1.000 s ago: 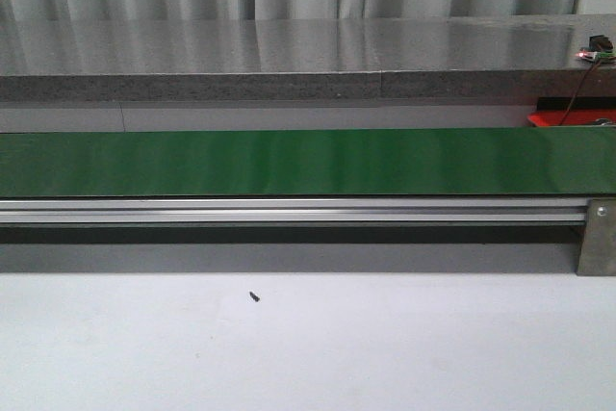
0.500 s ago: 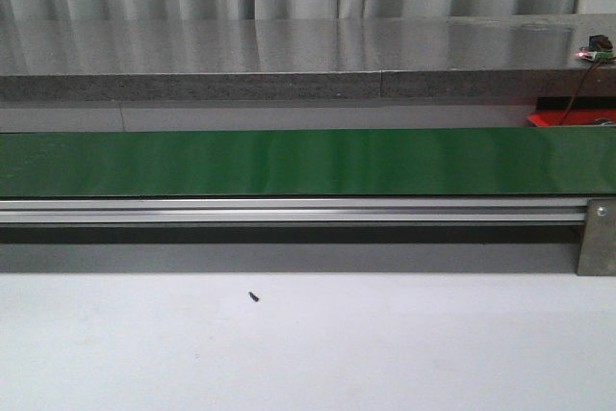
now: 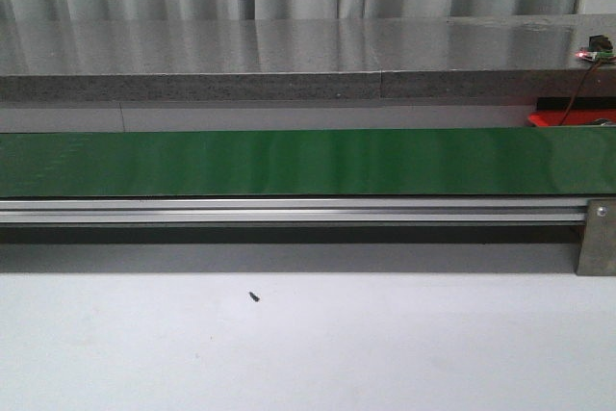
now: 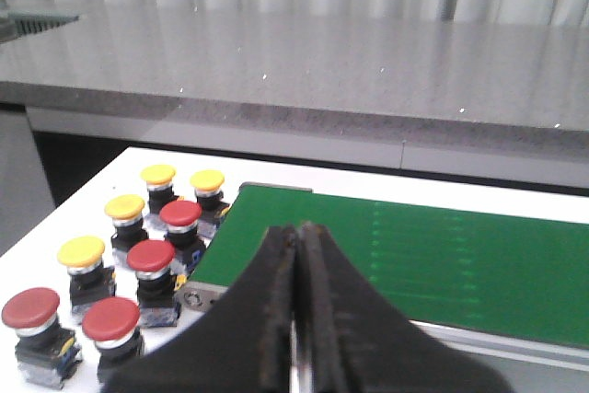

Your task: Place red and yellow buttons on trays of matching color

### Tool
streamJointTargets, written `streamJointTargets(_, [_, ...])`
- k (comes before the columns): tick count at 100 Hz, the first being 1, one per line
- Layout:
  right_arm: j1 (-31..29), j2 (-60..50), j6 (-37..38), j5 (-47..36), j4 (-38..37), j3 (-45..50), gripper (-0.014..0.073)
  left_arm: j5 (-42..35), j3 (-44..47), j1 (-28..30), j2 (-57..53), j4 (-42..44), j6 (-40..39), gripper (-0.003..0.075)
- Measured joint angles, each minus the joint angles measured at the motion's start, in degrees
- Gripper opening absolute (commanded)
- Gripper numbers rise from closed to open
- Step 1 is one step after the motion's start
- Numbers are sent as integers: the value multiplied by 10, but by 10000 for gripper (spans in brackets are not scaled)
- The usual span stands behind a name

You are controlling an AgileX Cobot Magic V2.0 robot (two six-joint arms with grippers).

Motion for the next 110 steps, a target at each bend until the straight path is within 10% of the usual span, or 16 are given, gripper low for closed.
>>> streamJointTargets(34, [0,0,0,0,0,0,-67,55,-113,52,197,-13,0,20])
streamJointTargets(65, [0,0,0,0,0,0,-67,84,-192,58,330,-35,-15,537])
streamJointTargets(110, [0,0,0,0,0,0,-67,222,-318,160,524,-39,-60,547])
